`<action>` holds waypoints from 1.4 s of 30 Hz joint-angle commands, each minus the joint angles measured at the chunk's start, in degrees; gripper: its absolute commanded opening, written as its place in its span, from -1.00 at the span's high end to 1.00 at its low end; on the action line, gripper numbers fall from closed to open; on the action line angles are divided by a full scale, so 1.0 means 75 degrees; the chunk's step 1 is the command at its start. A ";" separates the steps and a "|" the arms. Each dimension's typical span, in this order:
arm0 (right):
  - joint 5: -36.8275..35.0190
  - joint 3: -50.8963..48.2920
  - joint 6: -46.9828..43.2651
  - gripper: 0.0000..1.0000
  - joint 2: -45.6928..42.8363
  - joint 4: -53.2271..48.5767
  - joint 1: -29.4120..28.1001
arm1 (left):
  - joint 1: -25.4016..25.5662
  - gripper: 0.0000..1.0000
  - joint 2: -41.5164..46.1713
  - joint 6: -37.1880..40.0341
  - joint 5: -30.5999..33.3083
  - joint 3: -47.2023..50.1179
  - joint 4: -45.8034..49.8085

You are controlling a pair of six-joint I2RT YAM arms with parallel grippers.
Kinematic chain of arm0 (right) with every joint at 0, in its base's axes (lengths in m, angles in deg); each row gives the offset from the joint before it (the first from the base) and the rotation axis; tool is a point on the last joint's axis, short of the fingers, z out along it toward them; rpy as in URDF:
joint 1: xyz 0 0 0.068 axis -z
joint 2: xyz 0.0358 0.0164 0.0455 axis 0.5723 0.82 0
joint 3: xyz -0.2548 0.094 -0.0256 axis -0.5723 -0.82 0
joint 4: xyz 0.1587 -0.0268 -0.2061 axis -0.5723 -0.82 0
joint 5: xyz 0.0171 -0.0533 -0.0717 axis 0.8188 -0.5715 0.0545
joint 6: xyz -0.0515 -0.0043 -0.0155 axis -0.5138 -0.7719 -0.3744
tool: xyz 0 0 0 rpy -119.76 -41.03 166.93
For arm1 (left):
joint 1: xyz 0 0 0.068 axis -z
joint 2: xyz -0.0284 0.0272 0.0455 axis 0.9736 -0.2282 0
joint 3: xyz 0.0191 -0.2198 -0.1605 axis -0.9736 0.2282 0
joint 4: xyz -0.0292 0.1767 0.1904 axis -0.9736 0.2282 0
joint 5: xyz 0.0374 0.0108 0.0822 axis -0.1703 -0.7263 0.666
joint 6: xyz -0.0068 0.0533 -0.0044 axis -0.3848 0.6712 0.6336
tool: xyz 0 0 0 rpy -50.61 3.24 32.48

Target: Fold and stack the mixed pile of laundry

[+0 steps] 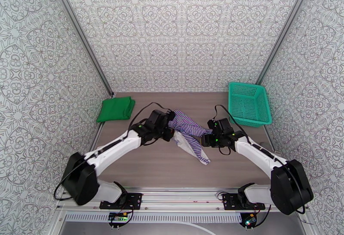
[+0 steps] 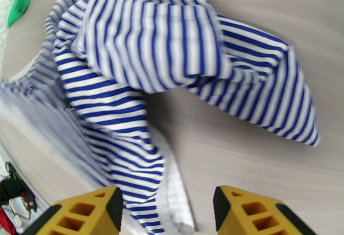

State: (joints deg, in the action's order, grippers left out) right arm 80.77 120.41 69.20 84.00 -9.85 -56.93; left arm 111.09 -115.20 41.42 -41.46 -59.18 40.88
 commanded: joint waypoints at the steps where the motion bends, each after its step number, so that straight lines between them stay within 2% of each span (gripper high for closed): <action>1: -0.0087 0.0498 -0.0111 -0.26 0.0521 -0.0028 -0.0042 | -0.0349 1.00 0.0772 -0.0384 0.0180 0.0673 0.0242; 6: -0.0553 0.2329 -0.1114 -0.28 0.1699 -0.0751 -0.0475 | -0.1015 1.00 0.1725 -0.0672 0.0174 0.1660 0.0425; 10: -0.0594 0.3688 -0.1578 -0.30 0.2635 -0.1039 -0.0705 | -0.1452 1.00 0.2026 -0.0872 0.0186 0.2069 0.0931; 14: -0.0801 0.5032 -0.1953 -0.27 0.3881 -0.1411 -0.0830 | -0.2132 1.00 0.2173 -0.1425 0.0649 0.2297 0.1606; 17: -0.0993 0.5801 -0.2097 -0.25 0.4543 -0.1551 -0.0974 | -0.2753 1.00 0.2593 -0.1570 0.0343 0.2557 0.1542; 20: -0.0913 0.6003 -0.1904 -0.25 0.4772 -0.1474 -0.1007 | -0.3021 1.00 0.2802 -0.1472 0.0028 0.2577 0.1300; 30: -0.0182 0.6596 -0.2000 -0.30 0.5749 -0.0965 -0.1156 | -0.3581 1.00 0.1765 -0.1347 -0.0287 0.2720 0.0032; 40: -0.0208 0.8678 -0.1618 -0.31 0.7582 -0.0635 -0.1365 | -0.4185 1.00 0.1282 -0.1261 -0.0571 0.2929 -0.0566; 42: -0.0280 0.9365 -0.1613 -0.32 0.8043 -0.0893 -0.1375 | -0.4393 1.00 0.1252 -0.1202 -0.0839 0.2878 -0.0555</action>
State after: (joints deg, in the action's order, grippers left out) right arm 78.94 184.60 55.98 140.35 -16.17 -67.21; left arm 80.01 -105.37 31.39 -45.24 -37.91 39.15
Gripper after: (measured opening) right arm 0.659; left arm 0.046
